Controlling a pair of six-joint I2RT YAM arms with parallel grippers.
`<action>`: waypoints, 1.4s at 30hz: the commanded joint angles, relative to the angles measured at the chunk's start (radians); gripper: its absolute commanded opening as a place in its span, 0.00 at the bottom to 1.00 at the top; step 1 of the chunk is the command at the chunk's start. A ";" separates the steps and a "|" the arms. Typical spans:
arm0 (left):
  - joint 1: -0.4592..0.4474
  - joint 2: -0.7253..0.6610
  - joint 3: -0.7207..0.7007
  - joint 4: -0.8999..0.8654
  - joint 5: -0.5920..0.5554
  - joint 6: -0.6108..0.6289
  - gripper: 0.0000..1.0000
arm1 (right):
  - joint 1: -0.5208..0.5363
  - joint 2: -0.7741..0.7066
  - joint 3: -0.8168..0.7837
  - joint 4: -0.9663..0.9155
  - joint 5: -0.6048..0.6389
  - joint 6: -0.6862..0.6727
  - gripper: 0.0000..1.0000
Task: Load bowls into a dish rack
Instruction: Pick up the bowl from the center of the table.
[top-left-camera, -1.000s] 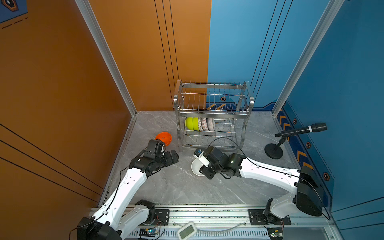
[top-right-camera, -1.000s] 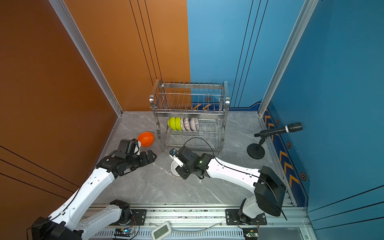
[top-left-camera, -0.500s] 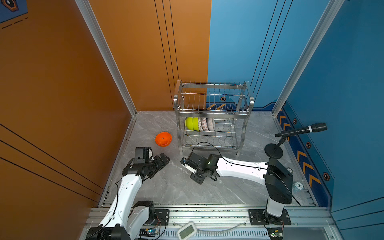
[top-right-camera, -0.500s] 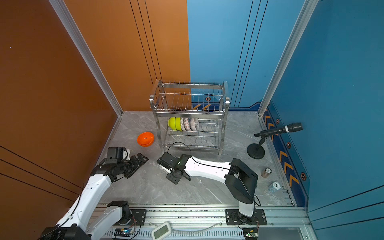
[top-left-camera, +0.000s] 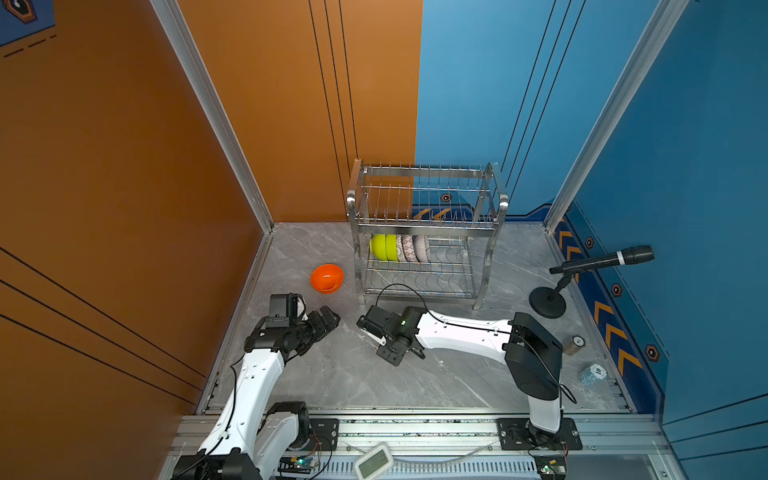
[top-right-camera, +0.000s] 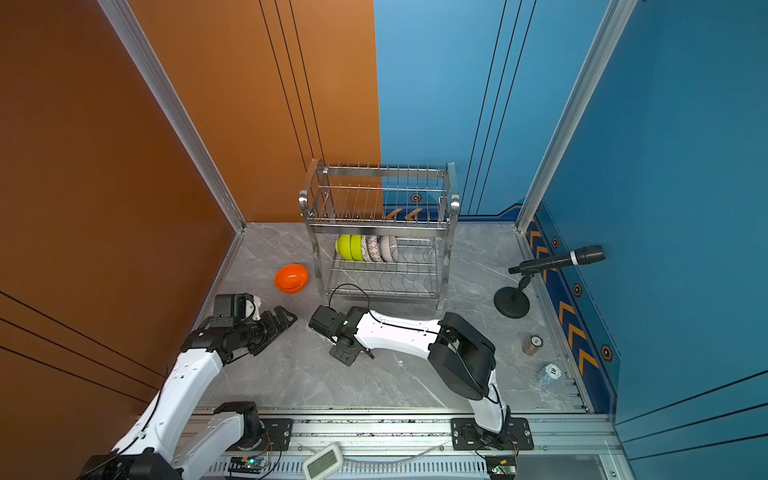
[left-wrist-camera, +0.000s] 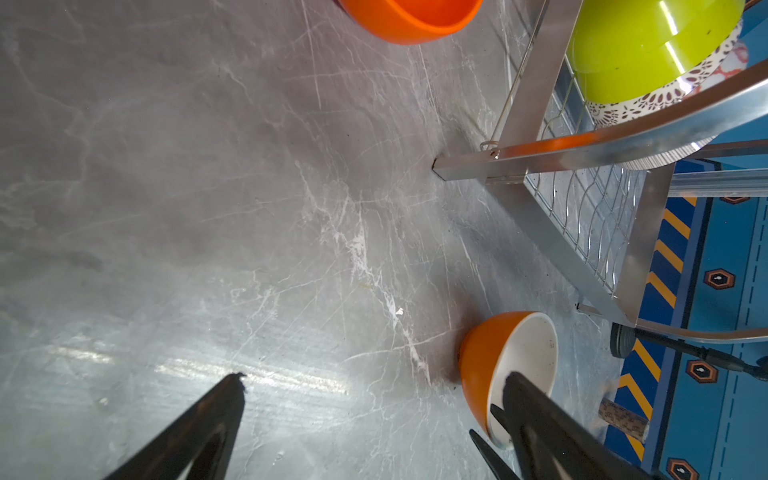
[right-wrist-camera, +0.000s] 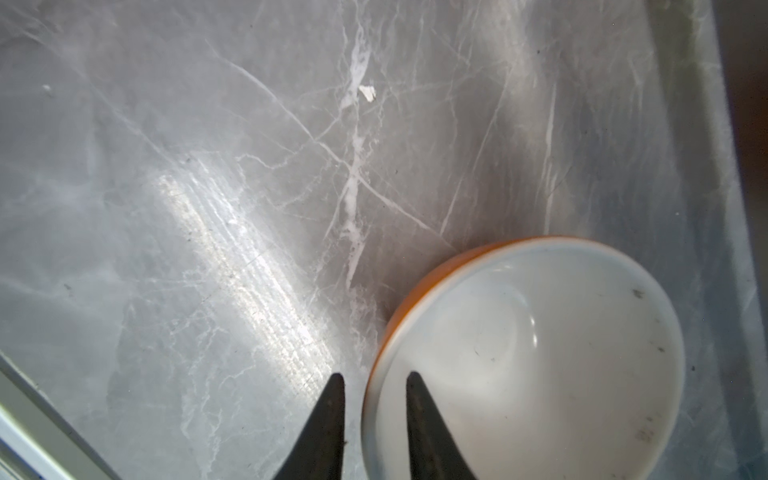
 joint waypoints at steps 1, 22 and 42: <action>-0.004 0.010 0.034 0.000 -0.025 0.043 0.98 | 0.008 0.020 0.032 -0.056 0.030 -0.015 0.25; -0.158 0.057 0.107 0.012 -0.117 0.135 0.98 | -0.005 -0.099 -0.039 -0.007 0.033 -0.024 0.00; -0.315 -0.041 0.061 0.168 -0.050 0.331 0.98 | -0.097 -0.511 -0.430 0.551 0.205 0.040 0.00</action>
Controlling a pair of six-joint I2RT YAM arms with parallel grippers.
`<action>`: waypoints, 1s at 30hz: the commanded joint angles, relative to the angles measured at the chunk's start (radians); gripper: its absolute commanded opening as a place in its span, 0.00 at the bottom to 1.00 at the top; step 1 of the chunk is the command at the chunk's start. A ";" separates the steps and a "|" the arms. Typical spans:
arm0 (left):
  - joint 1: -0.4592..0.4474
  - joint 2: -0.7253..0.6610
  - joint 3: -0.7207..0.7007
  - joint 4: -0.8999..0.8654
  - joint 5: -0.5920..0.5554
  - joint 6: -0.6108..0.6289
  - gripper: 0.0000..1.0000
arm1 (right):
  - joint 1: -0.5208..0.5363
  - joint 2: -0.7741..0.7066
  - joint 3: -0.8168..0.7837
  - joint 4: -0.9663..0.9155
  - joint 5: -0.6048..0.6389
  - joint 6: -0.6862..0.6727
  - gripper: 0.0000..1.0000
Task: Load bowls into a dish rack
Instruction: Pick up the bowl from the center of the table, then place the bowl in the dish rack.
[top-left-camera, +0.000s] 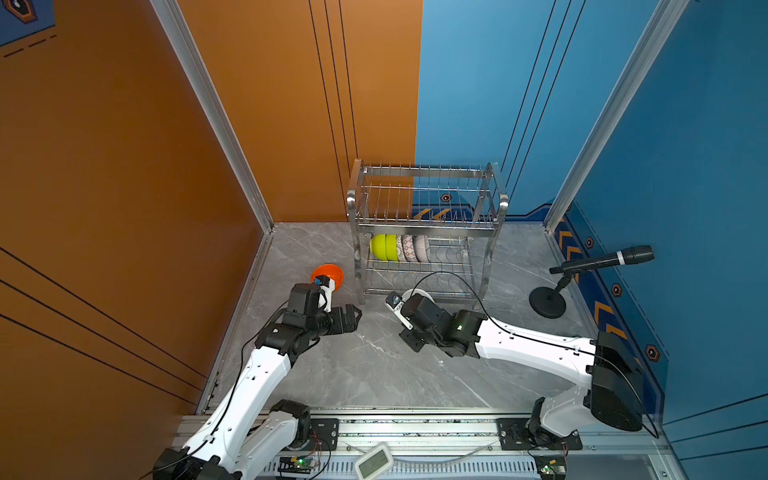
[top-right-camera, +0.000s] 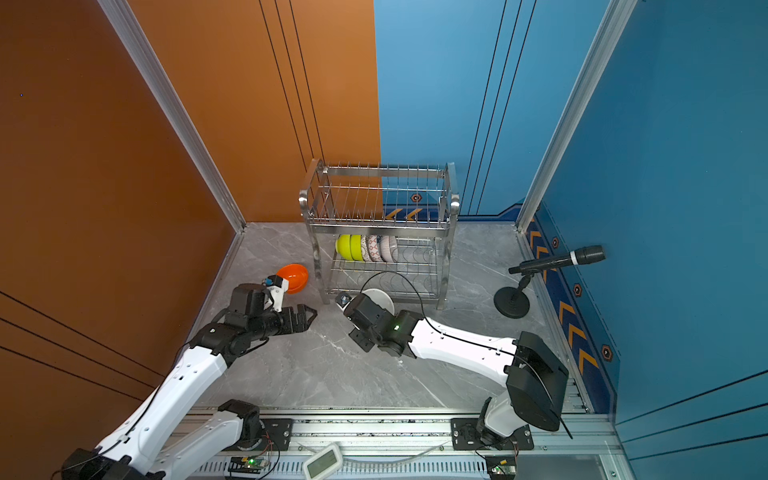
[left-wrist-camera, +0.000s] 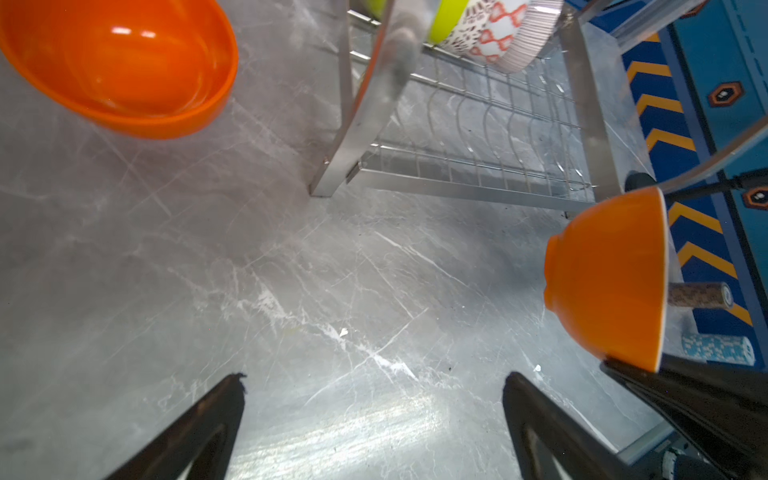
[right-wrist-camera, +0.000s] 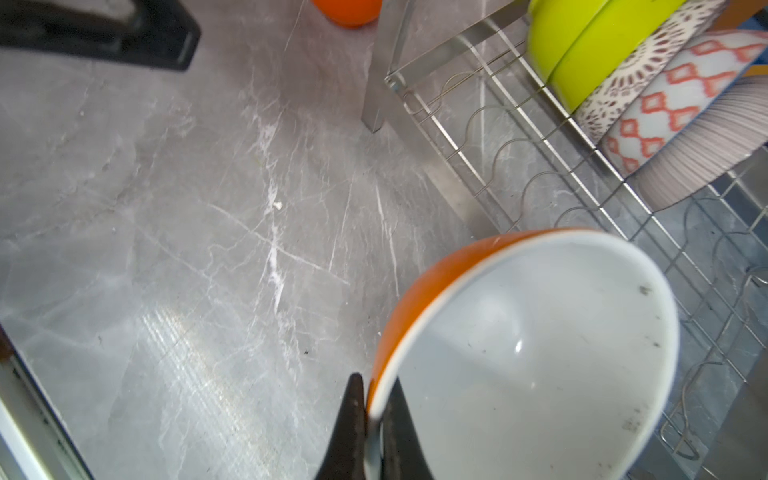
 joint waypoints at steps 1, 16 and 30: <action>-0.031 -0.033 -0.021 0.064 0.039 0.078 0.98 | -0.024 -0.066 -0.063 0.187 0.103 0.031 0.00; -0.081 -0.198 -0.157 0.243 0.105 0.167 0.98 | -0.125 -0.048 -0.239 0.630 0.289 0.119 0.00; -0.081 -0.301 -0.248 0.379 0.118 0.166 0.98 | -0.224 0.174 -0.208 0.928 0.433 0.276 0.00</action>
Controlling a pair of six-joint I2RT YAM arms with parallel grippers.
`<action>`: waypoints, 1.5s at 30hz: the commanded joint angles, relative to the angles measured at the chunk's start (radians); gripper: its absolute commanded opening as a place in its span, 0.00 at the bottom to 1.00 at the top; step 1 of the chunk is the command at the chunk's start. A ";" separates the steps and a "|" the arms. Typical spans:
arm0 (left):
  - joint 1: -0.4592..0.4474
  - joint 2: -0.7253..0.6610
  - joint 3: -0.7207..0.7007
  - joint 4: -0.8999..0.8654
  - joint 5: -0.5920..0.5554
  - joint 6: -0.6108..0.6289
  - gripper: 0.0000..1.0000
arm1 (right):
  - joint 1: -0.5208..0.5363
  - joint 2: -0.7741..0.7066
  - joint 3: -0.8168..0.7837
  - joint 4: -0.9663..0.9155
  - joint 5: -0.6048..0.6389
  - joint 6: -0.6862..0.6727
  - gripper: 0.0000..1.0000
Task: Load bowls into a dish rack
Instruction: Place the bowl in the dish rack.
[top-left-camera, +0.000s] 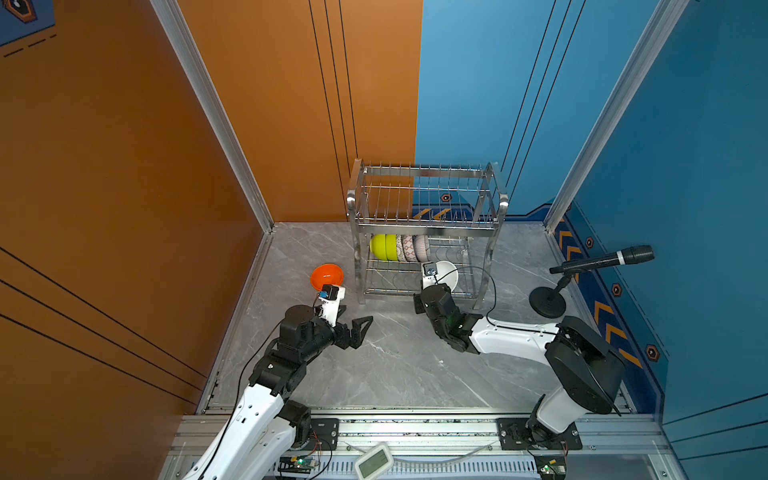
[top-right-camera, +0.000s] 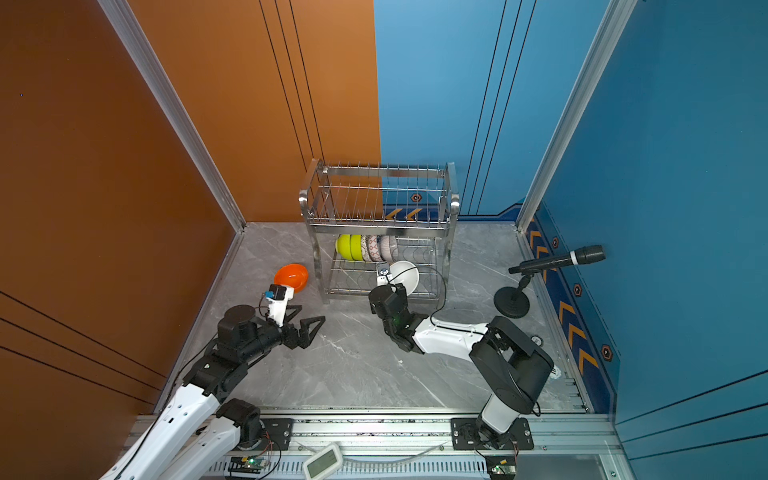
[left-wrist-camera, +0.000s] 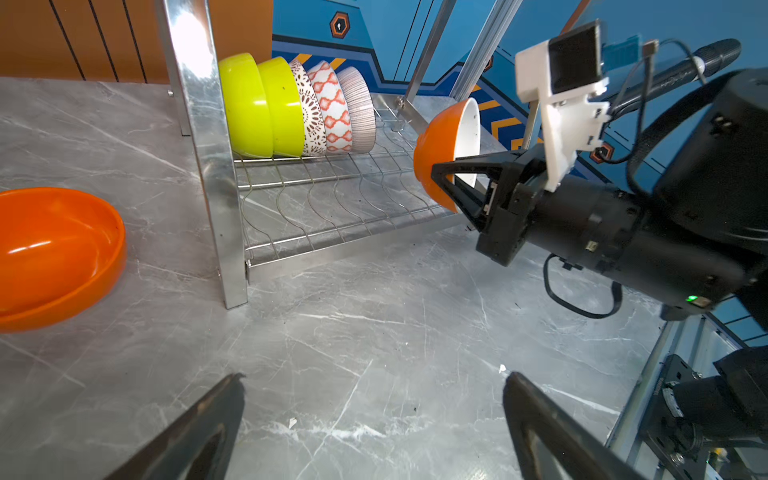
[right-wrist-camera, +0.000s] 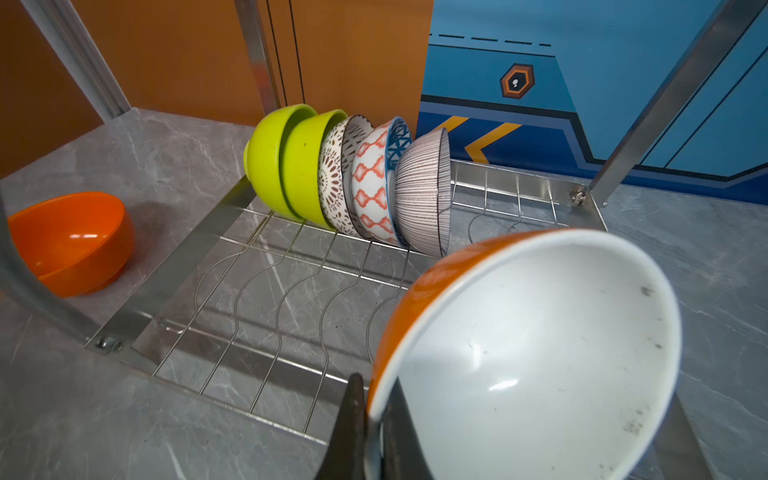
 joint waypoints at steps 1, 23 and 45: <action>-0.005 -0.029 -0.022 0.056 0.023 0.006 0.98 | -0.037 0.027 0.034 0.134 0.069 0.082 0.00; -0.016 -0.045 -0.048 0.110 0.040 -0.062 0.98 | -0.174 0.288 0.267 0.361 0.121 0.166 0.00; -0.019 -0.030 -0.051 0.134 0.077 -0.087 0.98 | -0.304 0.385 0.280 0.512 -0.235 0.362 0.00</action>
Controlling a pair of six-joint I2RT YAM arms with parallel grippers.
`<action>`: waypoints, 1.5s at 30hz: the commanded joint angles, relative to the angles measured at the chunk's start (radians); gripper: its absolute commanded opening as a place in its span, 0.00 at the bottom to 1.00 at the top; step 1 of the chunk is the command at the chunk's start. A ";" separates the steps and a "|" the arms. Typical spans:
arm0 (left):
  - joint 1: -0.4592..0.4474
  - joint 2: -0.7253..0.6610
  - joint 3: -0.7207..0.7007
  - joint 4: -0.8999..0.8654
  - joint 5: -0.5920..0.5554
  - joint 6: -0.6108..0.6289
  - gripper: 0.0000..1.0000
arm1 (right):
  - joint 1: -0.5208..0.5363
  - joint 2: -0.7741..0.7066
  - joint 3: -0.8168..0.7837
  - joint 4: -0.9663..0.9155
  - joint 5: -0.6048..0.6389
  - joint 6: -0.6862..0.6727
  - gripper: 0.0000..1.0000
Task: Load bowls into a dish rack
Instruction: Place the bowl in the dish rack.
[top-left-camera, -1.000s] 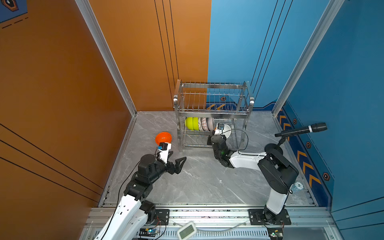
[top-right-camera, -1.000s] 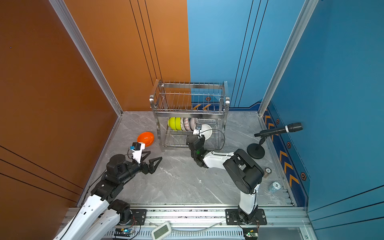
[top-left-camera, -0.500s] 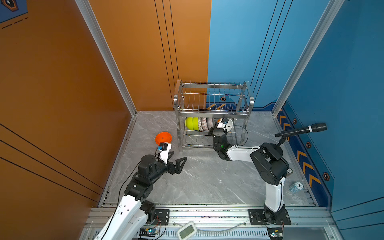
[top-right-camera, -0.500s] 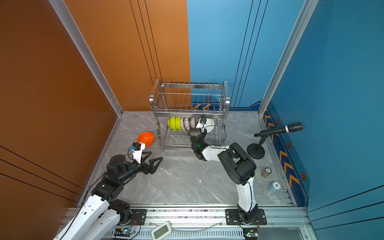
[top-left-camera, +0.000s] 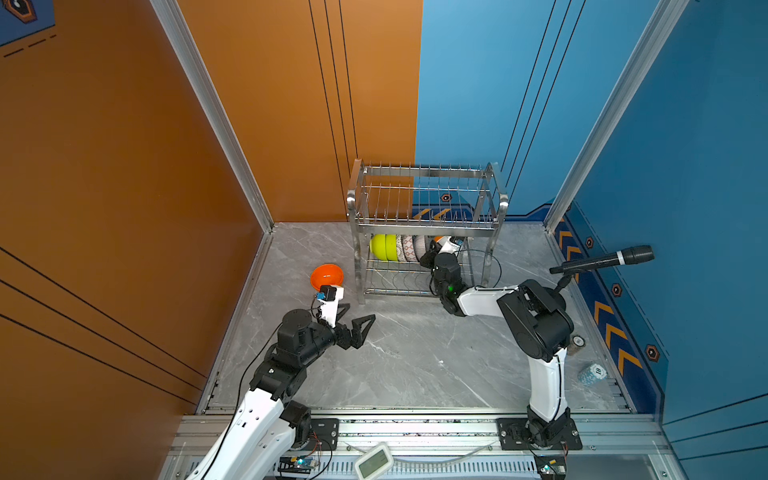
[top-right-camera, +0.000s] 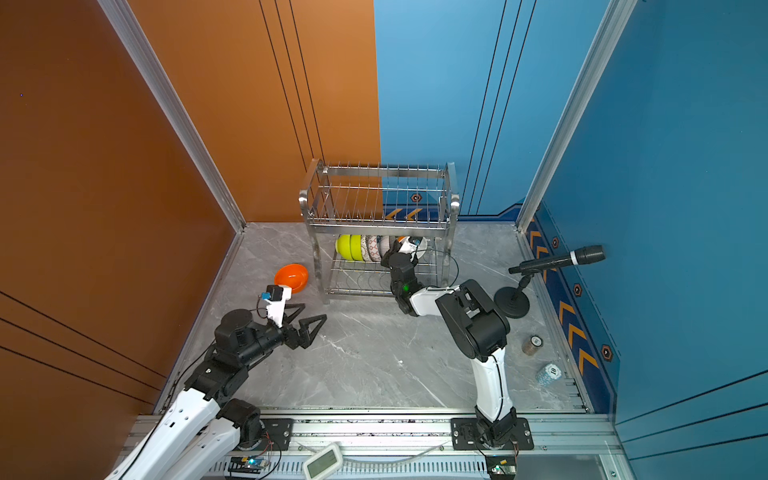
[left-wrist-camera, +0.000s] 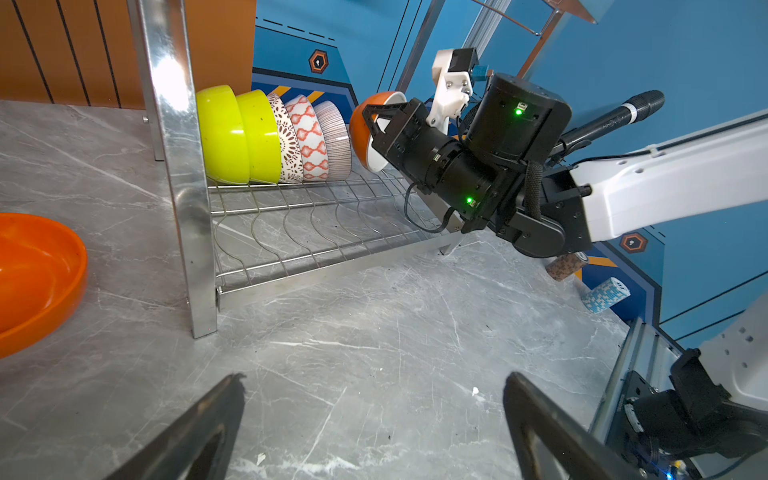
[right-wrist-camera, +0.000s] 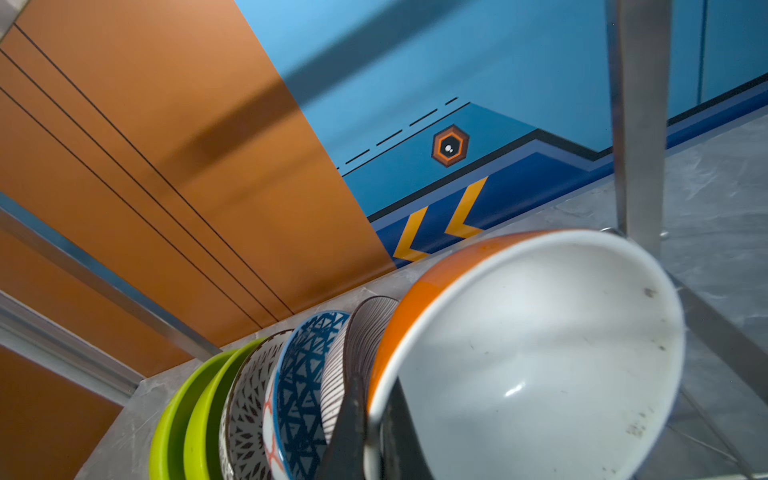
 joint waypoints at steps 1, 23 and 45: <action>-0.010 -0.003 -0.007 0.019 0.034 -0.011 0.98 | -0.027 0.002 0.011 0.085 -0.111 0.047 0.00; -0.007 -0.002 -0.007 0.028 0.046 -0.019 0.98 | -0.165 0.065 -0.023 0.273 -0.434 0.266 0.00; -0.007 0.002 -0.006 0.029 0.048 -0.020 0.98 | -0.222 0.190 0.049 0.387 -0.572 0.439 0.00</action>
